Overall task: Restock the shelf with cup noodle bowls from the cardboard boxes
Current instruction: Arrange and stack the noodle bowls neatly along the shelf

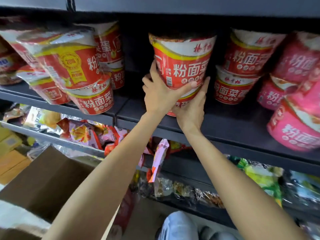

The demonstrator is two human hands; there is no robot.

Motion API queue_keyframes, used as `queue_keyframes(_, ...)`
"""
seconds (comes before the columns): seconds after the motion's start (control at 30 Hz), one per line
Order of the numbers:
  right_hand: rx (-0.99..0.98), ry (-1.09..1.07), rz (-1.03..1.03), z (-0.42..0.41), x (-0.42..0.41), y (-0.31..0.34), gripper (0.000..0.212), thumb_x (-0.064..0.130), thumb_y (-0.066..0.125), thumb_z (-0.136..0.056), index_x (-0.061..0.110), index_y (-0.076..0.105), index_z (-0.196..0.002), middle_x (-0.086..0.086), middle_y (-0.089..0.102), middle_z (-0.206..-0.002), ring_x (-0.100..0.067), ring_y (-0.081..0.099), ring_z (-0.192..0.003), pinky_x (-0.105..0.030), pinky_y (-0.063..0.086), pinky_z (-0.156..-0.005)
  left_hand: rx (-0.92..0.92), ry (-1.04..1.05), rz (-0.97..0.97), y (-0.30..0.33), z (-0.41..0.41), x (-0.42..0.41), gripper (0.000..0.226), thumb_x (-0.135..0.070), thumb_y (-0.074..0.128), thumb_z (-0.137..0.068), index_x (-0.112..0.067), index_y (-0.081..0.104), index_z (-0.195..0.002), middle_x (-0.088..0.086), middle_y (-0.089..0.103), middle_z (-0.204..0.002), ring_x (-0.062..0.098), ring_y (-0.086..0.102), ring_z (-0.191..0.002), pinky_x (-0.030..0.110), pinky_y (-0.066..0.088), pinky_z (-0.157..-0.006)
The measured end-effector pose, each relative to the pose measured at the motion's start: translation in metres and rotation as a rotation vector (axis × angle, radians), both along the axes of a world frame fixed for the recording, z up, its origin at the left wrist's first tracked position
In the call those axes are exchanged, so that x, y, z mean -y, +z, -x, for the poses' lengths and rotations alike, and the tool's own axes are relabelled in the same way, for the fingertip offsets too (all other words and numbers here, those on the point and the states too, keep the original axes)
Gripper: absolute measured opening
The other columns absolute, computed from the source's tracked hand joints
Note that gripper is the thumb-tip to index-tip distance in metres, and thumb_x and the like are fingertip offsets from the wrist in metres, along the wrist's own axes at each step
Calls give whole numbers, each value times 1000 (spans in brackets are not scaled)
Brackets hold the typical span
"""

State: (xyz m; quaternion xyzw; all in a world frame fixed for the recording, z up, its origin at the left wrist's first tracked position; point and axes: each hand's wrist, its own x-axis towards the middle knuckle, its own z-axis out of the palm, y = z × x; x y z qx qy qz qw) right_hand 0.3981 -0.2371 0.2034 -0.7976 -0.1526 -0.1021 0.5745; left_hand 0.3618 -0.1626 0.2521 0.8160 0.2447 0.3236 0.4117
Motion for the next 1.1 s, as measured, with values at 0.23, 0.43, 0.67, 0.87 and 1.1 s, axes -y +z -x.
queue_keyframes(0.23,2,-113,-40,14,83,0,123,43,86,-62,31,2,-150,1,34,-149,-18,42,-131,-43,44,-98,9,-139,33,-4,-3,64,118,-71,75,-58,-28,15,-150,8,24,-147,33,36,-134,53,41,-105)
queue_keyframes(0.43,-22,-141,-33,4,119,-1,127,42,87,-61,30,-2,-150,1,32,-151,-19,42,-132,-41,43,-99,26,-243,30,-1,-18,90,124,-73,71,-57,-23,10,-153,2,40,-146,27,27,-139,46,24,-112)
queue_keyframes(0.67,3,-179,-70,10,133,-7,120,40,85,-66,27,1,-151,3,29,-153,-15,39,-133,-26,37,-94,136,-127,-56,1,-17,131,136,-84,63,-48,-19,5,-153,5,35,-149,25,35,-138,56,31,-112)
queue_keyframes(0.87,9,-219,-79,7,149,-10,124,34,86,-65,28,-3,-152,1,24,-155,-16,33,-138,-31,38,-98,174,-334,117,-6,-20,120,132,-66,81,-52,-25,4,-151,-1,46,-142,8,51,-124,37,48,-102)
queue_keyframes(1.1,2,-134,-39,2,149,-7,129,30,85,-69,24,-14,-150,-6,14,-157,-18,24,-142,-39,37,-107,189,-414,92,2,-23,115,138,-70,79,-53,-24,-4,-152,3,33,-151,13,42,-134,45,43,-107)
